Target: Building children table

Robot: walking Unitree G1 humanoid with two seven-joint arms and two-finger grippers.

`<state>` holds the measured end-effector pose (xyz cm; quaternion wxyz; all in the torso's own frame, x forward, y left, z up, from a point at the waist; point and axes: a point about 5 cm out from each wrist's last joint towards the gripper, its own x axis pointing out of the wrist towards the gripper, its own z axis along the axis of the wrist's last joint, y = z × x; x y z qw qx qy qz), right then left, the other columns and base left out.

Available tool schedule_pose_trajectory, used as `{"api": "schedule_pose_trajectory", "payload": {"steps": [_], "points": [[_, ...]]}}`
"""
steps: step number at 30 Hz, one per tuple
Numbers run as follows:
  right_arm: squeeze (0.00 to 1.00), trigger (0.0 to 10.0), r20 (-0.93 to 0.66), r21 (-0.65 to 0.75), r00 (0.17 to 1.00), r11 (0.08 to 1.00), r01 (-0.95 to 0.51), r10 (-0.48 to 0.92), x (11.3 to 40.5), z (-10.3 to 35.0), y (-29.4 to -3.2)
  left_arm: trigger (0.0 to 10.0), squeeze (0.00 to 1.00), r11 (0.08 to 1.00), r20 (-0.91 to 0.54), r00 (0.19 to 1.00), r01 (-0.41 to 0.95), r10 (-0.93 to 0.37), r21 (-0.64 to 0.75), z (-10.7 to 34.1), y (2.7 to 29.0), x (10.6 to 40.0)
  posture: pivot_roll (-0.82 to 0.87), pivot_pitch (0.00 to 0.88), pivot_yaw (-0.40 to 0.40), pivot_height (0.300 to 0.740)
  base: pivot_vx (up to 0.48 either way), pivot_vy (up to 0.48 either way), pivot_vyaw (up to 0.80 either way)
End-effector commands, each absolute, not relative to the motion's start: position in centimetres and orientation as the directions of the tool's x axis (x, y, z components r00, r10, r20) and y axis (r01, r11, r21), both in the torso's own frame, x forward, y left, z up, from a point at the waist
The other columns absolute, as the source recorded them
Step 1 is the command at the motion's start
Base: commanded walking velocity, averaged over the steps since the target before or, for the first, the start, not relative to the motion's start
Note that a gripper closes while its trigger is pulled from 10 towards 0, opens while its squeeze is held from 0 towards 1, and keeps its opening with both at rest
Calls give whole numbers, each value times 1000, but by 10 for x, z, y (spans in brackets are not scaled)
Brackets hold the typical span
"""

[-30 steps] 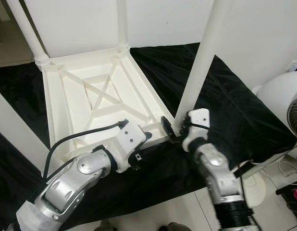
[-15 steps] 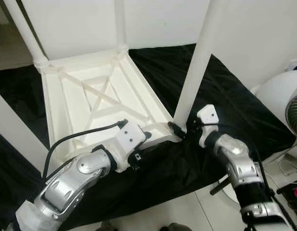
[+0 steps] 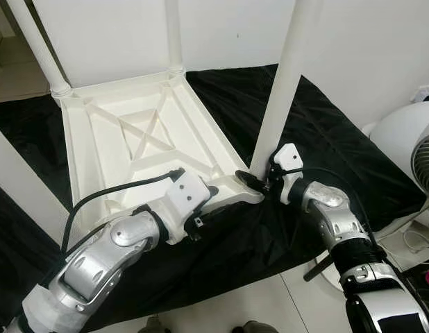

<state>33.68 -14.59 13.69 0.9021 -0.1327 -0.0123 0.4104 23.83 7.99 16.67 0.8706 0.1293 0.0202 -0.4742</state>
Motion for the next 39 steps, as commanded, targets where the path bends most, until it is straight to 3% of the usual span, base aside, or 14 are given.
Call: {"api": "schedule_pose_trajectory", "payload": {"steps": [1, 4, 5, 10, 16, 18, 20, 21, 22, 23, 28, 35, 36, 39], "points": [[0, 0, -134, -283, 630, 580, -764, 765, 335, 131, -143, 10000, 0, 421, -182, 451, 889, -874, 181, 166, 79, 233, -46, 31, 24, 740, 0, 0, 0], [0, 0, -139, -270, 623, 575, -772, 770, 334, 128, -146, 10000, 0, 426, -178, 455, 887, -872, 179, 166, 78, 233, -47, 33, 19, 740, 0, 0, 0], [0, 10000, -127, -243, 632, 594, -767, 764, 332, 126, -147, 10000, 0, 430, -174, 458, 885, -872, 177, 166, 77, 233, -47, 33, 19, 740, 0, 0, 0], [0, 10000, -148, -198, 760, 733, -650, 633, 332, 118, -150, 10000, 0, 433, -170, 460, 885, -872, 175, 165, 75, 233, -53, 26, 2, 740, 0, 0, 0], [0, 10000, -112, -140, 855, 844, -518, 506, 324, 115, -132, 10000, 0, 441, -168, 469, 879, -867, 179, 164, 75, 234, -44, 10, -17, 740, 0, 0, 0], [0, 10000, -112, -140, 855, 844, -518, 506, 324, 115, -132, 10000, 0, 441, -168, 469, 879, -867, 179, 164, 75, 234, -44, 10, -17, 740, 0, 0, 0], [0, 10000, -103, -111, 897, 891, -441, 431, 321, 113, -125, 10000, 0, 449, -169, 477, 875, -863, 180, 163, 76, 234, -43, 11, -21, 740, 0, 0, 0], [0, 10000, -100, -61, 946, 947, -315, 308, 317, 109, -118, 10000, 0, 457, -170, 485, 872, -858, 176, 161, 77, 233, -39, 12, -27, 740, 0, 0, 0], [0, 10000, -100, -61, 946, 947, -315, 308, 317, 109, -118, 10000, 0, 457, -170, 485, 872, -858, 176, 161, 77, 233, -39, 12, -27, 740, 0, 0, 0], [0, 10000, -98, -39, 973, 977, -212, 207, 314, 107, -114, 10000, 0, 463, -171, 490, 869, -855, 172, 161, 77, 232, -32, 16, -32, 740, 0, 0, 0], [0, 10000, -41, 51, 992, 992, -117, 119, 304, 113, -91, 10000, 0, 469, -178, 493, 869, -852, 158, 158, 79, 228, -36, 19, -19, 740, 0, 0, 0], [0, 10000, 31, 43, 989, 989, -144, 142, 302, 126, -92, 10000, 0, 460, -186, 484, 873, -855, 161, 158, 80, 228, -36, 18, -20, 740, 0, 0, 0], [1000, 10000, 48, 48, 984, 984, -174, 172, 299, 128, -91, 10000, 0, 459, -187, 484, 873, -855, 165, 159, 81, 229, -37, 19, -21, 740, 0, 0, 0], [1000, 10000, 64, 58, 980, 980, -193, 189, 296, 130, -92, 10000, 0, 460, -188, 486, 872, -853, 167, 159, 82, 230, -37, 19, -21, 740, 0, 0, 0]]}}
